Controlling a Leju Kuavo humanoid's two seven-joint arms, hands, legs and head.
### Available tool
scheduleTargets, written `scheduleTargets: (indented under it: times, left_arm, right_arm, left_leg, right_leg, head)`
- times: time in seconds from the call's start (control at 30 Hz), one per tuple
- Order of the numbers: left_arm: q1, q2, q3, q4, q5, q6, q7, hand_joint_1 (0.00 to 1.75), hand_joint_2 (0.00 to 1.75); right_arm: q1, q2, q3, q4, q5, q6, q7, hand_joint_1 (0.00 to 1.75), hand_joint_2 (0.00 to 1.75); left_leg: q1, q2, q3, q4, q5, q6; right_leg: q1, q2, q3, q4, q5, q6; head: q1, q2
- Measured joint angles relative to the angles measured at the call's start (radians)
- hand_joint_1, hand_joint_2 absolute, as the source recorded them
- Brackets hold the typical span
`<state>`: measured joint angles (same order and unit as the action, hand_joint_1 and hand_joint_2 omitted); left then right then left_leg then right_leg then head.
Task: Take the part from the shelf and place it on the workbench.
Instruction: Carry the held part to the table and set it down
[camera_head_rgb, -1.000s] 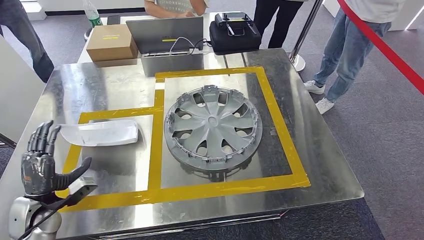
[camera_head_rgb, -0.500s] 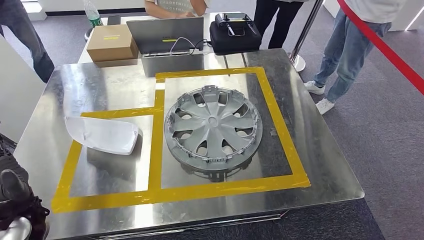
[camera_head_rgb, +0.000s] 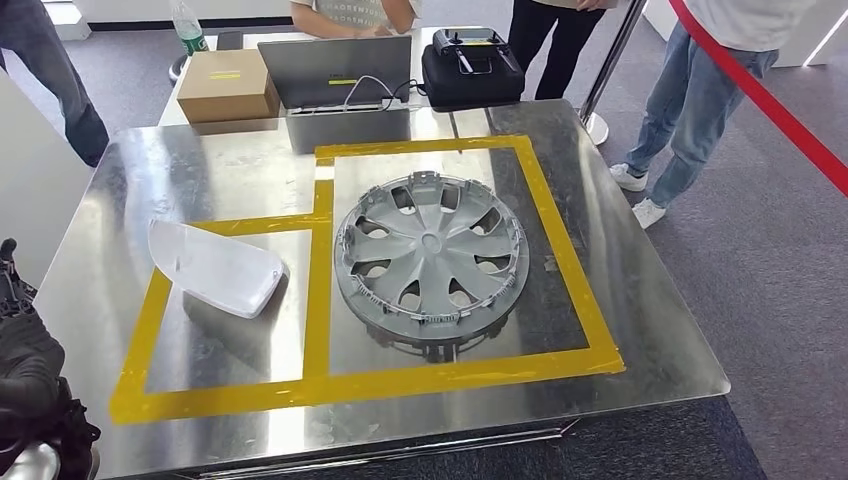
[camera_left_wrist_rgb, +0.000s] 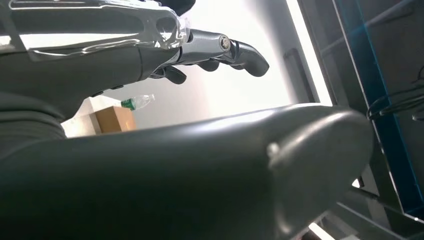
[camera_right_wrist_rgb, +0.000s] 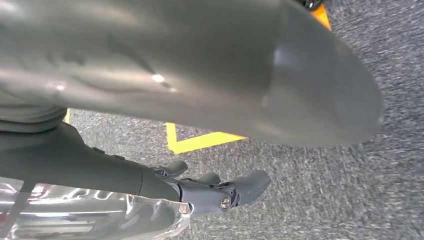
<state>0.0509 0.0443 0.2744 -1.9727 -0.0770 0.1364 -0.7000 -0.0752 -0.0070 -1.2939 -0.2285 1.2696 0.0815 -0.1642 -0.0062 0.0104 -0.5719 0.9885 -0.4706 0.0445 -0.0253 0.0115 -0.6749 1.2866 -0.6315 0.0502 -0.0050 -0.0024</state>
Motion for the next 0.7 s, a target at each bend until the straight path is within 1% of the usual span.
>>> scheduleTargets:
  times: [0.03, 0.07, 0.1, 0.13, 0.17, 0.2, 0.23, 0.3, 0.33, 0.37, 0.4, 0.43, 0.47, 0.5, 0.53, 0.57, 0.6, 0.63, 0.67, 0.7]
  left_arm:
    - [0.002, -0.002, 0.000, 0.004, -0.002, -0.006, 0.000, 0.00, 0.00]
    - [0.004, -0.003, 0.000, 0.008, -0.004, -0.011, 0.000, 0.00, 0.00]
    - [0.005, -0.005, 0.001, 0.011, -0.008, -0.016, 0.000, 0.00, 0.00]
    - [0.005, -0.006, 0.001, 0.013, -0.014, -0.019, 0.000, 0.00, 0.00]
    - [0.005, -0.007, 0.000, 0.014, -0.021, -0.021, 0.000, 0.00, 0.00]
    - [0.006, -0.009, 0.000, 0.014, -0.028, -0.022, 0.000, 0.00, 0.00]
    - [0.006, -0.011, 0.000, 0.014, -0.033, -0.022, 0.000, 0.00, 0.00]
    - [0.008, -0.014, 0.000, 0.016, -0.037, -0.022, 0.000, 0.00, 0.00]
    - [0.010, -0.015, 0.000, 0.017, -0.037, -0.023, 0.000, 0.00, 0.00]
    - [0.013, -0.016, -0.001, 0.019, -0.036, -0.025, 0.000, 0.00, 0.00]
    - [0.015, -0.017, -0.001, 0.021, -0.036, -0.028, 0.000, 0.00, 0.00]
    - [0.017, -0.017, -0.003, 0.026, -0.038, -0.030, 0.000, 0.00, 0.00]
    - [0.018, -0.017, -0.005, 0.032, -0.042, -0.032, 0.000, 0.00, 0.00]
    - [0.019, -0.017, -0.009, 0.040, -0.045, -0.033, 0.000, 0.00, 0.00]
    - [0.020, -0.017, -0.014, 0.048, -0.047, -0.035, 0.000, 0.00, 0.00]
    - [0.020, -0.017, -0.017, 0.056, -0.049, -0.035, 0.000, 0.00, 0.00]
    - [0.021, -0.017, -0.020, 0.062, -0.049, -0.036, 0.000, 0.00, 0.00]
    - [0.021, -0.017, -0.022, 0.066, -0.048, -0.035, 0.000, 0.00, 0.00]
    - [0.023, -0.016, -0.024, 0.068, -0.047, -0.035, 0.000, 0.00, 0.00]
    - [0.027, -0.016, -0.025, 0.069, -0.046, -0.035, 0.000, 0.00, 0.00]
  right_arm:
    - [0.001, 0.000, 0.000, 0.000, 0.001, 0.000, 0.002, 0.00, 0.00]
    - [0.001, -0.001, 0.000, 0.000, 0.001, 0.000, 0.003, 0.00, 0.00]
    - [0.000, -0.002, 0.001, 0.000, 0.002, 0.000, 0.005, 0.00, 0.00]
    - [-0.001, -0.003, 0.001, 0.000, 0.004, 0.000, 0.007, 0.00, 0.00]
    - [-0.002, -0.004, 0.002, 0.000, 0.006, 0.000, 0.009, 0.00, 0.00]
    - [-0.003, -0.004, 0.003, 0.000, 0.009, 0.000, 0.012, 0.00, 0.00]
    - [-0.005, -0.005, 0.004, 0.000, 0.011, 0.000, 0.014, 0.00, 0.00]
    - [-0.006, -0.008, 0.006, 0.000, 0.016, 0.001, 0.017, 0.00, 0.00]
    - [-0.006, -0.010, 0.007, 0.000, 0.019, 0.001, 0.017, 0.00, 0.00]
    - [-0.007, -0.012, 0.007, 0.000, 0.020, 0.001, 0.016, 0.00, 0.00]
    - [-0.007, -0.015, 0.008, 0.000, 0.020, 0.001, 0.016, 0.00, 0.00]
    - [-0.007, -0.017, 0.008, 0.000, 0.021, 0.001, 0.016, 0.00, 0.00]
    - [-0.007, -0.020, 0.008, 0.000, 0.021, 0.001, 0.016, 0.00, 0.00]
    - [-0.006, -0.021, 0.008, 0.000, 0.021, 0.000, 0.015, 0.00, 0.00]
    - [-0.006, -0.023, 0.008, 0.000, 0.022, 0.000, 0.015, 0.00, 0.00]
    - [-0.006, -0.024, 0.008, 0.000, 0.023, 0.001, 0.014, 0.00, 0.00]
    - [-0.007, -0.025, 0.009, 0.000, 0.026, 0.001, 0.013, 0.00, 0.00]
    - [-0.007, -0.026, 0.011, 0.000, 0.031, 0.001, 0.012, 0.00, 0.00]
    - [-0.008, -0.026, 0.014, 0.000, 0.036, 0.002, 0.010, 0.00, 0.00]
    - [-0.009, -0.027, 0.018, 0.000, 0.041, 0.002, 0.008, 0.00, 0.00]
  left_leg:
    - [0.001, 0.001, -0.002, 0.000, 0.002, -0.002]
    - [0.002, 0.001, -0.003, 0.000, 0.005, -0.006]
    - [0.003, 0.001, -0.004, 0.002, 0.007, -0.009]
    - [0.004, 0.000, -0.005, 0.003, 0.009, -0.014]
    - [0.004, 0.000, -0.006, 0.004, 0.011, -0.020]
    - [0.003, -0.001, -0.008, 0.007, 0.013, -0.026]
    - [0.003, -0.002, -0.011, 0.007, 0.017, -0.033]
    - [0.005, -0.004, -0.017, 0.009, 0.021, -0.046]
    - [0.006, -0.005, -0.025, 0.020, 0.006, -0.053]
    - [0.007, -0.005, -0.038, 0.048, -0.025, -0.059]
    - [0.009, -0.006, -0.057, 0.097, -0.069, -0.064]
    - [0.009, -0.006, -0.079, 0.163, -0.119, -0.068]
    - [0.009, -0.006, -0.099, 0.229, -0.156, -0.070]
    - [0.010, -0.006, -0.107, 0.277, -0.176, -0.071]
    - [0.010, -0.006, -0.099, 0.292, -0.175, -0.070]
    - [0.009, -0.006, -0.068, 0.263, -0.154, -0.068]
    - [0.009, -0.007, -0.019, 0.200, -0.127, -0.064]
    - [0.008, -0.008, 0.039, 0.119, -0.106, -0.059]
    - [0.006, -0.009, 0.089, 0.043, -0.094, -0.055]
    - [0.004, -0.010, 0.120, -0.007, -0.091, -0.050]
  right_leg:
    - [0.000, -0.001, 0.009, 0.000, 0.008, 0.000]
    - [-0.001, -0.002, 0.039, -0.044, 0.032, 0.000]
    - [-0.001, -0.003, 0.086, -0.119, 0.062, -0.001]
    - [0.000, -0.004, 0.131, -0.193, 0.084, -0.003]
    - [0.001, -0.004, 0.160, -0.245, 0.102, -0.008]
    - [0.003, -0.003, 0.175, -0.276, 0.108, -0.013]
    - [0.006, -0.002, 0.173, -0.281, 0.109, -0.020]
    - [0.006, -0.002, 0.159, -0.285, 0.115, -0.036]
    - [0.005, -0.003, 0.152, -0.285, 0.122, -0.045]
    - [0.003, -0.005, 0.143, -0.285, 0.130, -0.052]
    - [0.003, -0.007, 0.132, -0.285, 0.138, -0.058]
    - [0.003, -0.008, 0.121, -0.285, 0.147, -0.061]
    - [0.004, -0.009, 0.110, -0.285, 0.156, -0.062]
    - [0.005, -0.009, 0.099, -0.284, 0.164, -0.062]
    - [0.006, -0.010, 0.090, -0.284, 0.173, -0.061]
    - [0.007, -0.010, 0.081, -0.283, 0.181, -0.060]
    - [0.007, -0.010, 0.074, -0.283, 0.189, -0.058]
    - [0.008, -0.009, 0.068, -0.283, 0.196, -0.056]
    - [0.010, -0.009, 0.064, -0.283, 0.203, -0.052]
    - [0.011, -0.008, 0.061, -0.283, 0.210, -0.046]
  head:
    - [0.000, 0.000]
    - [0.000, 0.000]
    - [0.000, 0.000]
    - [0.000, 0.000]
    - [-0.001, 0.000]
    - [-0.001, 0.000]
    - [-0.002, 0.000]
    - [-0.004, 0.000]
    - [-0.006, 0.000]
    - [-0.007, 0.000]
    - [-0.009, 0.000]
    - [-0.011, 0.000]
    - [-0.012, 0.000]
    - [-0.011, 0.000]
    - [-0.012, 0.000]
    - [-0.012, 0.000]
    - [-0.012, 0.000]
    - [-0.012, 0.000]
    - [-0.011, 0.000]
    - [-0.011, 0.000]
